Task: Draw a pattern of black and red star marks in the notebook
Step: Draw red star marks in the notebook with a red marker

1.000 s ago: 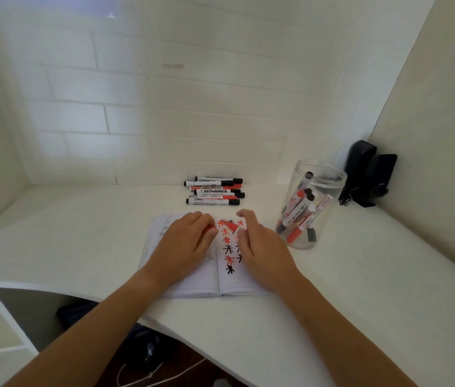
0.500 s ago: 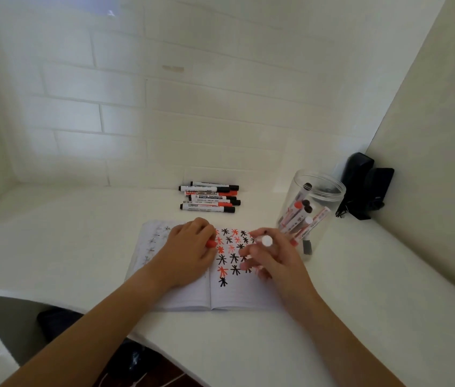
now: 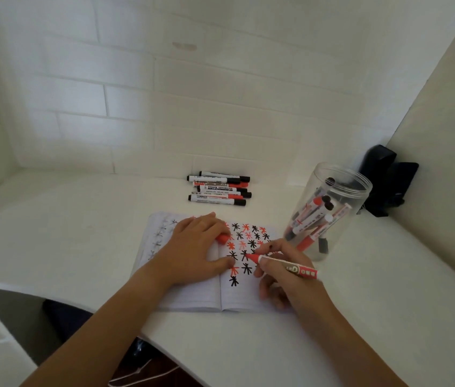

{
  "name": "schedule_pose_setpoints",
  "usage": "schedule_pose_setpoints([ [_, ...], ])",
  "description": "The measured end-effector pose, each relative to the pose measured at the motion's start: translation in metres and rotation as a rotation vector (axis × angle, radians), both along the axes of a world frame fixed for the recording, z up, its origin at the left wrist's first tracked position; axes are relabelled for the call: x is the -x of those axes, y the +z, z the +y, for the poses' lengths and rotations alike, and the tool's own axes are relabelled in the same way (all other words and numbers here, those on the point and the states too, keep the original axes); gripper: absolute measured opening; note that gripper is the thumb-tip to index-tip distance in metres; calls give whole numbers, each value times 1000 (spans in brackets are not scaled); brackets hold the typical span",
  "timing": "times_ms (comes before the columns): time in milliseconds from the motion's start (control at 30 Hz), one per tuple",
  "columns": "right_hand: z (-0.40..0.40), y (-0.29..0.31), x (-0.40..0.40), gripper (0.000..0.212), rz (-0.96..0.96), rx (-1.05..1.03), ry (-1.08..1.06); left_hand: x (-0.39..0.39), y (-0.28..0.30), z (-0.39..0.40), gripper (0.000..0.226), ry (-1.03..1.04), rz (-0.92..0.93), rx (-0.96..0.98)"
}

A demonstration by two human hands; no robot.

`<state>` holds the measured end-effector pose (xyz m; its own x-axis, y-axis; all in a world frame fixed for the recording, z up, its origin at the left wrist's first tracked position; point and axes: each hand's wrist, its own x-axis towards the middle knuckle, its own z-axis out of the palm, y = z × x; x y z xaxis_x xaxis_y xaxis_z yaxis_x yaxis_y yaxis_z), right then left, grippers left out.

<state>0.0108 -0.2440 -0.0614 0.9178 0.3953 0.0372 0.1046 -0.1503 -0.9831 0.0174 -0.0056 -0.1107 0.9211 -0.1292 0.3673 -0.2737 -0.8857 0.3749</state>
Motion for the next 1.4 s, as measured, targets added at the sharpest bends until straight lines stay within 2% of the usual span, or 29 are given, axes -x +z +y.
schedule_pose_setpoints([
  [133,-1,-3,-2,21,-103,134,-103,1,2,-1,59,-1,16,7],
  [233,-1,-5,0,16,-149,173,-117,1,3,-1,62,1,15,8],
  [400,1,-7,4,21,-179,233,-88,1,2,-2,62,1,18,7],
  [900,2,-5,4,22,-168,346,-95,2,4,-2,63,7,19,-19],
  [1100,0,-5,3,21,-139,320,-169,1,4,-3,62,21,48,-21],
  [1400,2,-5,2,23,-181,363,-134,2,5,-3,64,13,51,-14],
])
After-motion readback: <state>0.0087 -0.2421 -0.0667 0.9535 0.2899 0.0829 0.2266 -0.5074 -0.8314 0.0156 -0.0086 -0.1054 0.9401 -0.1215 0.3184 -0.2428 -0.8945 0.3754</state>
